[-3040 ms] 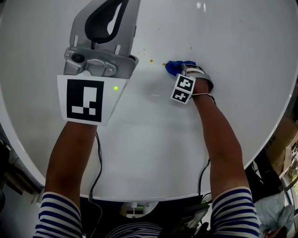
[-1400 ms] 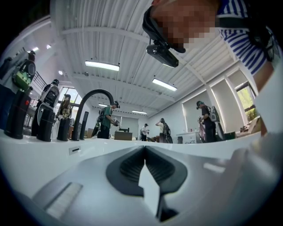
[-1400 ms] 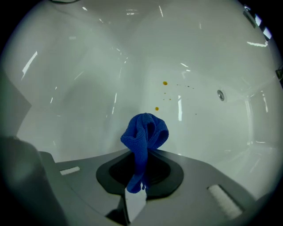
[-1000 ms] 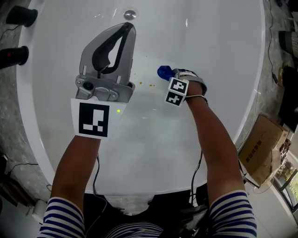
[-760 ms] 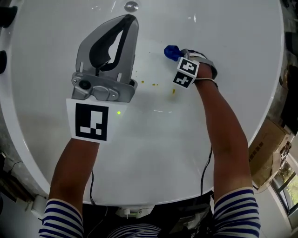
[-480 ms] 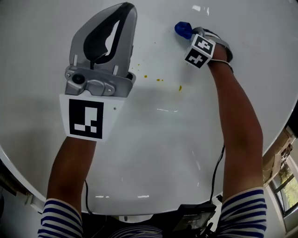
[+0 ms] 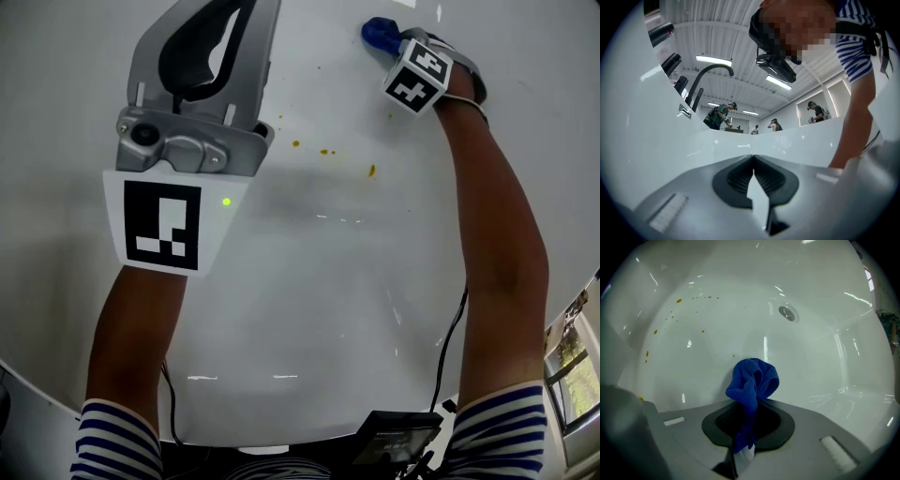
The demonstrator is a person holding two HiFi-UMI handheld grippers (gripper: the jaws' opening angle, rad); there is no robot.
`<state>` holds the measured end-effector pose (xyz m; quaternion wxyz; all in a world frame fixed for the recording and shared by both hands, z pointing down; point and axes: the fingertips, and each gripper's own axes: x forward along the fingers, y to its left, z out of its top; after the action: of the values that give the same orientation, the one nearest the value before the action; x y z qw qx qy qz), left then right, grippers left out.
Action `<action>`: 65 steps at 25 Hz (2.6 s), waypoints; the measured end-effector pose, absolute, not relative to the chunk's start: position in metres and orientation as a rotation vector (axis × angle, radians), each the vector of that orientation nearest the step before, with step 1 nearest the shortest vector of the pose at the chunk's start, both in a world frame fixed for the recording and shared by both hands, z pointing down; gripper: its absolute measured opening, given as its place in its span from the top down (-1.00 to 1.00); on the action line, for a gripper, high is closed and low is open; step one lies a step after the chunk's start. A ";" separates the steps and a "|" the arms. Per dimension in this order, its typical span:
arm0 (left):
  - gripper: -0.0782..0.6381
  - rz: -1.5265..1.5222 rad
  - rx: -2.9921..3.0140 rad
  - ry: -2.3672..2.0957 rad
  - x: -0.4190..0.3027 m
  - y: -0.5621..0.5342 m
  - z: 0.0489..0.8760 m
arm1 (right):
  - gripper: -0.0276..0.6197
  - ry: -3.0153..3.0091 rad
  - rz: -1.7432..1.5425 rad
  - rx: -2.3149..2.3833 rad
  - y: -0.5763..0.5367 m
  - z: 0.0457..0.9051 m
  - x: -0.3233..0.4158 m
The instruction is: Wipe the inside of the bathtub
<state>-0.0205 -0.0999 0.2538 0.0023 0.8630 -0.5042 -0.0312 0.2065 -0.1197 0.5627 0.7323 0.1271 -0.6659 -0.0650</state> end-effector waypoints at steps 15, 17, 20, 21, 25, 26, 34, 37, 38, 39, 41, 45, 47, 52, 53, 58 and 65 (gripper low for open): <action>0.77 -0.094 2.719 -1.571 -0.013 -0.086 0.232 | 0.76 -1.406 -0.108 0.202 -0.061 0.567 0.213; 0.77 -0.092 2.719 -1.569 -0.013 -0.083 0.226 | 0.76 -1.396 -0.094 0.188 -0.045 0.566 0.218; 0.77 -0.089 2.723 -1.564 -0.012 -0.079 0.217 | 0.76 -1.369 -0.067 0.163 -0.020 0.565 0.222; 0.77 -0.092 2.725 -1.563 -0.012 -0.078 0.213 | 0.76 -1.358 -0.058 0.153 -0.013 0.565 0.223; 0.77 -0.106 2.736 -1.554 -0.010 -0.073 0.199 | 0.76 -1.322 -0.020 0.120 0.013 0.564 0.226; 0.77 -0.106 2.739 -1.552 -0.010 -0.072 0.196 | 0.76 -1.316 -0.015 0.110 0.018 0.564 0.226; 0.77 -0.111 2.750 -1.538 -0.013 -0.067 0.182 | 0.76 -1.276 0.027 0.061 0.055 0.562 0.228; 0.77 -0.116 2.754 -1.535 -0.015 -0.066 0.179 | 0.76 -1.265 0.050 0.048 0.067 0.563 0.226; 0.77 -0.120 2.755 -1.534 -0.016 -0.065 0.177 | 0.76 -1.262 0.059 0.042 0.071 0.563 0.226; 0.77 -0.124 2.757 -1.534 -0.016 -0.064 0.176 | 0.76 -1.257 0.066 0.034 0.076 0.563 0.225; 0.77 -0.130 2.759 -1.533 -0.017 -0.062 0.173 | 0.76 -1.245 0.079 0.020 0.085 0.563 0.225; 0.77 -0.146 2.755 -1.534 -0.019 -0.058 0.168 | 0.76 -1.226 0.100 -0.006 0.112 0.564 0.224; 0.77 -0.148 2.761 -1.528 -0.019 -0.056 0.164 | 0.76 -1.219 0.112 -0.020 0.126 0.564 0.224; 0.77 -0.151 2.772 -1.522 -0.017 -0.052 0.152 | 0.76 -1.199 0.151 -0.048 0.158 0.563 0.221; 0.77 -0.152 2.775 -1.519 -0.017 -0.051 0.150 | 0.76 -1.196 0.157 -0.056 0.165 0.563 0.221; 0.77 -0.145 2.786 -1.509 -0.017 -0.043 0.144 | 0.76 -1.190 0.185 -0.089 0.199 0.562 0.218; 0.77 -0.151 2.797 -1.503 -0.020 -0.032 0.132 | 0.76 -1.186 0.235 -0.124 0.243 0.558 0.208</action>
<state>-0.0197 -0.0318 0.1322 -0.0185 0.8797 -0.4728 -0.0476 0.2079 0.2435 0.5582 0.8209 -0.0582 -0.5572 0.1105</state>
